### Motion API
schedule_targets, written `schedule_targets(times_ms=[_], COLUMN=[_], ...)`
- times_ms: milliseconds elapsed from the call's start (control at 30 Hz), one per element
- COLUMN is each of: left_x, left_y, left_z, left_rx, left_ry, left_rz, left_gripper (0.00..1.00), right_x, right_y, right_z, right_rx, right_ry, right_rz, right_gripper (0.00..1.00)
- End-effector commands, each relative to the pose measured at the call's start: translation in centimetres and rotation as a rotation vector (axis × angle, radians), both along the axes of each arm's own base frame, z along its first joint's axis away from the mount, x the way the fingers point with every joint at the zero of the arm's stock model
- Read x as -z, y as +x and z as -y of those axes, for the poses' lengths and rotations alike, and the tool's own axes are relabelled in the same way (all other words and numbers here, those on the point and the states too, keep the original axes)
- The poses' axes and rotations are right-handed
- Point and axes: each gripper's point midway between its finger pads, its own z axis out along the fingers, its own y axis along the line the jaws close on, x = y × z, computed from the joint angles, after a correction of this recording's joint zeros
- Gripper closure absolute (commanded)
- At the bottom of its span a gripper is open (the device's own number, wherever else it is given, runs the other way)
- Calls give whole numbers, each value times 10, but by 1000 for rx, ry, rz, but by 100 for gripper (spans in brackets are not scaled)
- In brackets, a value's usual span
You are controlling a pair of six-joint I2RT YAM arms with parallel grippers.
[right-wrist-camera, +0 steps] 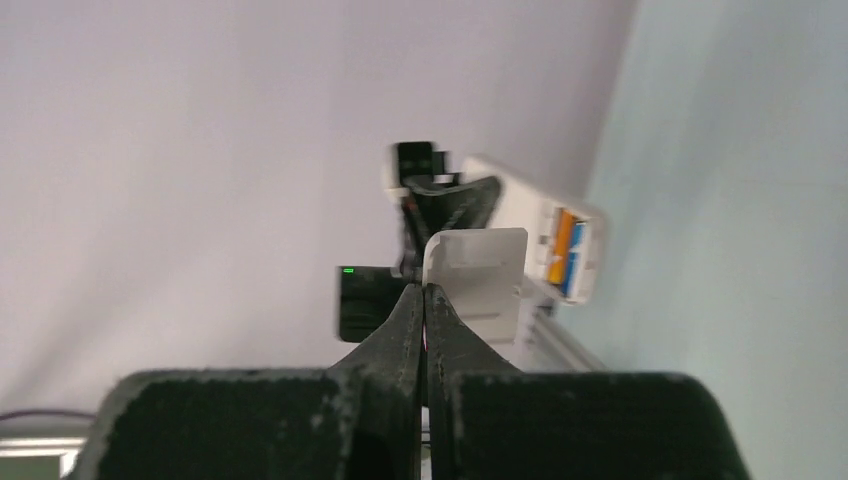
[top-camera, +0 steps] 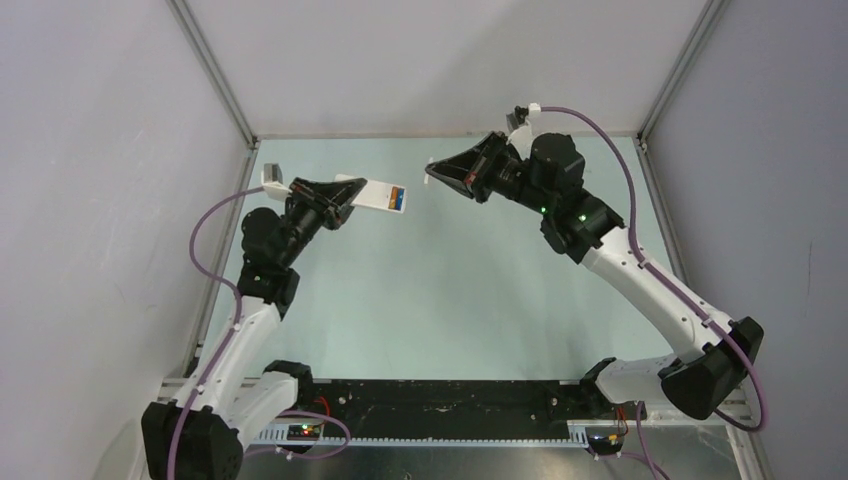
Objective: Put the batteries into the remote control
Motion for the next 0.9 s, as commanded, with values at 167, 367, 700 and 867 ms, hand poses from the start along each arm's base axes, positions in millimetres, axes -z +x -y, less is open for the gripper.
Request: schedule_targets(times_ms=[167, 367, 700, 867], left_x=[-91, -103, -112, -109], left_y=[-19, -26, -30, -29], left_z=[-7, -2, 4, 8], left_rx=[-58, -25, 25, 47], left_ry=[-227, -264, -289, -294], left_rz=[122, 123, 122, 103], left_gripper=[100, 100, 100, 100], right_x=[-78, -80, -79, -77], right_y=[-22, -28, -36, -36], right_z=[-24, -38, -54, -57], right_rx=[-82, -136, -204, -209], right_ry=[364, 368, 322, 307], right_rz=[-18, -29, -52, -44], right_gripper=[100, 100, 100, 100])
